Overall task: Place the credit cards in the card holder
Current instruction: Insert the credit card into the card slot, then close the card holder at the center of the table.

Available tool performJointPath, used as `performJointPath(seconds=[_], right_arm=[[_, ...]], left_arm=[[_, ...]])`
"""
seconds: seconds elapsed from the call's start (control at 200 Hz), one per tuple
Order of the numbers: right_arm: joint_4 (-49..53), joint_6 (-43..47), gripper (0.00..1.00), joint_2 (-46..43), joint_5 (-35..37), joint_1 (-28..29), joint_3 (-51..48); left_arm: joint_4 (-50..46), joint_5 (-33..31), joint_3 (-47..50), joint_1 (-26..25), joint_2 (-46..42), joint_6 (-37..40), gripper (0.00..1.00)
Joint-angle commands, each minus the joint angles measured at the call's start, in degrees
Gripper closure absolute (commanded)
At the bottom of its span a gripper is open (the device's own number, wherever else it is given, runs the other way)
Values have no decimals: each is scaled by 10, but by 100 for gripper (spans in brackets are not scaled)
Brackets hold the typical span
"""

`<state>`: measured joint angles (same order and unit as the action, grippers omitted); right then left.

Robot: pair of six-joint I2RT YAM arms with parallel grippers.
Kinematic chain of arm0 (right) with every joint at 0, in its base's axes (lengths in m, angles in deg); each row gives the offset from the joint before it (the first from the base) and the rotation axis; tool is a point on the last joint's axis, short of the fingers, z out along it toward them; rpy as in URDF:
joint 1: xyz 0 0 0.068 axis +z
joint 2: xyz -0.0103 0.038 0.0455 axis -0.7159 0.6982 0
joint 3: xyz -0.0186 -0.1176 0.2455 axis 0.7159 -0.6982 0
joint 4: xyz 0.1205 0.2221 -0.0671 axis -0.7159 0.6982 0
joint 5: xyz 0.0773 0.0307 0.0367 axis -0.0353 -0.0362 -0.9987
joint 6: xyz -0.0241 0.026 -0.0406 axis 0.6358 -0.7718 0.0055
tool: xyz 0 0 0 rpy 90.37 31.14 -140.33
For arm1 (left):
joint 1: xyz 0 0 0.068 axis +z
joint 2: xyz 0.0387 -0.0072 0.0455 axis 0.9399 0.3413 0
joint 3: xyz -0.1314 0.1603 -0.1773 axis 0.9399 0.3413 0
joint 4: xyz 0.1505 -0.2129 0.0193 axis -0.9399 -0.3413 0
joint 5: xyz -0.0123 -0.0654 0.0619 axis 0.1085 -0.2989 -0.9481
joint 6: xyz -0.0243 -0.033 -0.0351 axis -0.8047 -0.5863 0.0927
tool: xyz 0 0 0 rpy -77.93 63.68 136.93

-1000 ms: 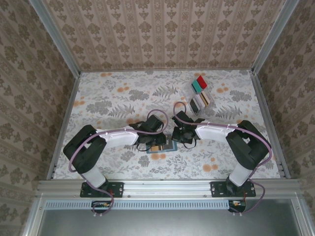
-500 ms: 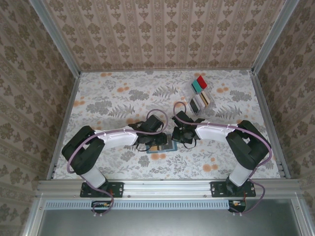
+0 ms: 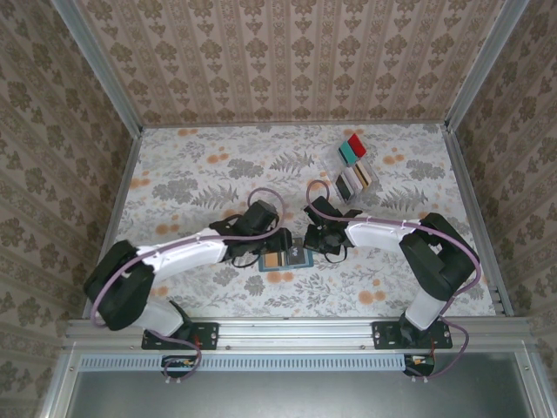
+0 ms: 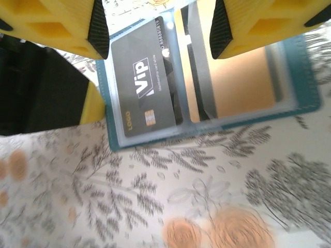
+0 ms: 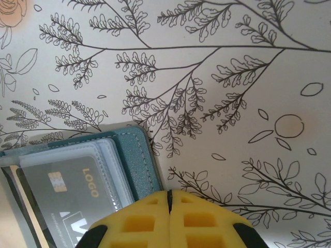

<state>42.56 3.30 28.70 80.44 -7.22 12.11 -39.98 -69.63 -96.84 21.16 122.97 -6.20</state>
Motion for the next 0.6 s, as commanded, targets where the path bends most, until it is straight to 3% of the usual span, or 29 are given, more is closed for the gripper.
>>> performJointPath(seconds=[0.0, 0.21, 0.595], right_arm=[[16, -4, 98, 28, -17, 10, -10], [17, -4, 98, 31, -17, 10, -7], [18, -4, 98, 36, -19, 12, -3]], left_arm=[[-21, -6, 40, 40, -26, -1, 41], [58, 83, 98, 102, -21, -24, 39], [95, 115, 104, 112, 22, -34, 41]])
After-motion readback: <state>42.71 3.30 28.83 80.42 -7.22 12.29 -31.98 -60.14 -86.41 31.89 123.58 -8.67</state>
